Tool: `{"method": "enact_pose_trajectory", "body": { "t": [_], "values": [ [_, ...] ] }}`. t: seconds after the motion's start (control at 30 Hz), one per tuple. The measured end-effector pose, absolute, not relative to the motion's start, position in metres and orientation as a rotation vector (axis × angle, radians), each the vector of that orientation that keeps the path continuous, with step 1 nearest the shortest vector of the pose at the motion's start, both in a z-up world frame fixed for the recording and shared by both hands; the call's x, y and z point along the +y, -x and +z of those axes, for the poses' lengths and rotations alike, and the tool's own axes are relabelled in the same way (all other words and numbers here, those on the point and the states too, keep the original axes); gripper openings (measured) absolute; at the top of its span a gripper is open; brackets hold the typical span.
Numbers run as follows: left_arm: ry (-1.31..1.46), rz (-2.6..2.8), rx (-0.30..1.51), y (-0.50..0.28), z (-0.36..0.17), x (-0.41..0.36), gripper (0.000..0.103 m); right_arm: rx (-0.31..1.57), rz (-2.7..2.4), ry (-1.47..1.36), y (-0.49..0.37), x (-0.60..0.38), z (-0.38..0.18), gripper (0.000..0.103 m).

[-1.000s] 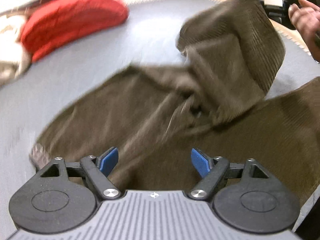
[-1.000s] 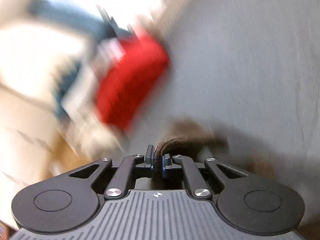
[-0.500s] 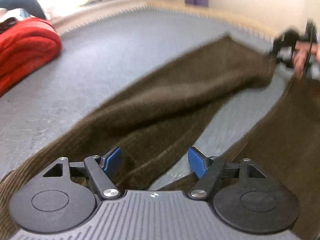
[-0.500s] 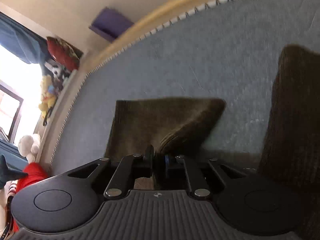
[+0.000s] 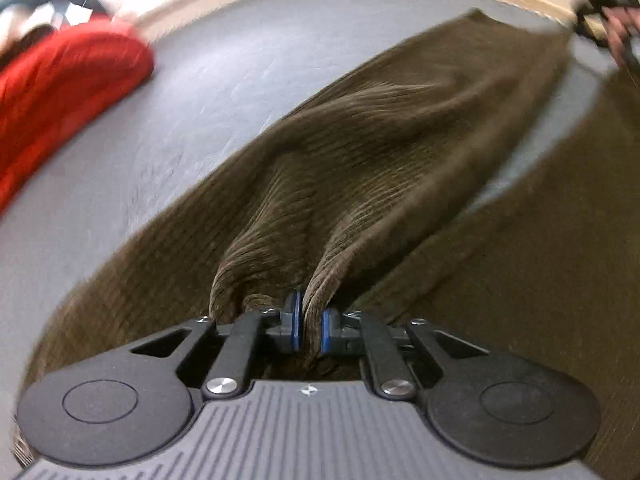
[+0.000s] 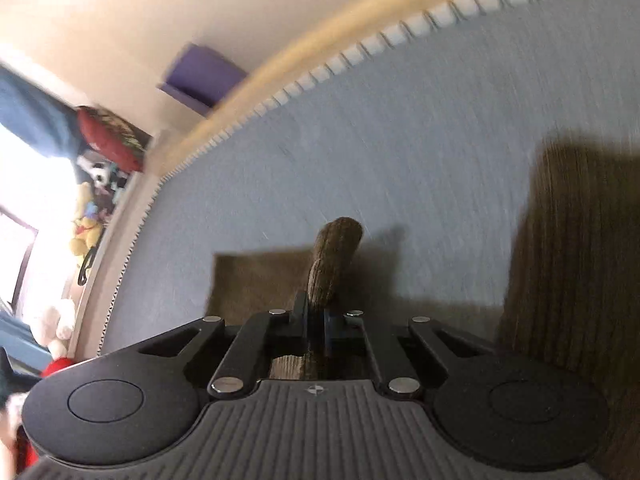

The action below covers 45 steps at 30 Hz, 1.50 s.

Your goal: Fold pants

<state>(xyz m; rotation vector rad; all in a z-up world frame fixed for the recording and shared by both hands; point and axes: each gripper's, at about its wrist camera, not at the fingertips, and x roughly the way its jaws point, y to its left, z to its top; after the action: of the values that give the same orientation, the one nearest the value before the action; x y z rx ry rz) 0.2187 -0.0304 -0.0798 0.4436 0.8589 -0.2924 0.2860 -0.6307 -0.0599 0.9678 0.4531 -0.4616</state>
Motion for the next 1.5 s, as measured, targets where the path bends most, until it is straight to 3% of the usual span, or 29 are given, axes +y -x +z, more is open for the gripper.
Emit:
{"method": "enact_pose_trajectory", "body": {
  "t": [0.1,0.13,0.23,0.37,0.73,0.9,1.2,1.27,1.5],
  "values": [
    [-0.305,-0.413,0.853,-0.209,-0.074,-0.029,0.013,0.386,-0.582,-0.801,-0.28,-0.632,-0.039,0.005],
    [-0.322,-0.446,0.869,-0.206,-0.077,-0.033,0.018,0.396,-0.655,-0.754,-0.278,-0.634,-0.039,0.005],
    [-0.478,-0.451,0.846,-0.189,-0.076,-0.045,0.03,0.625,-0.851,-0.69,-0.28,-0.643,-0.066,0.012],
    [-0.324,-0.49,0.819,-0.162,-0.035,-0.008,0.044,0.659,-0.8,-0.529,-0.285,-0.63,-0.052,0.016],
    [-0.13,-0.33,0.764,-0.077,0.081,0.126,0.043,0.337,-0.513,-0.438,-0.233,-0.534,0.09,0.035],
    [-0.078,-0.192,0.661,-0.054,0.101,0.176,0.046,0.342,-0.17,-0.323,-0.177,-0.436,0.127,0.047],
    [0.07,-0.004,0.858,-0.067,0.069,0.228,0.043,0.71,0.393,-0.145,-0.095,-0.235,0.072,0.047],
    [0.067,0.012,0.914,-0.072,0.064,0.233,0.025,0.789,0.514,-0.035,-0.079,-0.183,0.052,0.046],
    [0.079,-0.027,1.096,-0.064,0.028,0.262,0.026,0.927,0.775,0.222,-0.034,-0.062,-0.006,0.046]
  ]
}}
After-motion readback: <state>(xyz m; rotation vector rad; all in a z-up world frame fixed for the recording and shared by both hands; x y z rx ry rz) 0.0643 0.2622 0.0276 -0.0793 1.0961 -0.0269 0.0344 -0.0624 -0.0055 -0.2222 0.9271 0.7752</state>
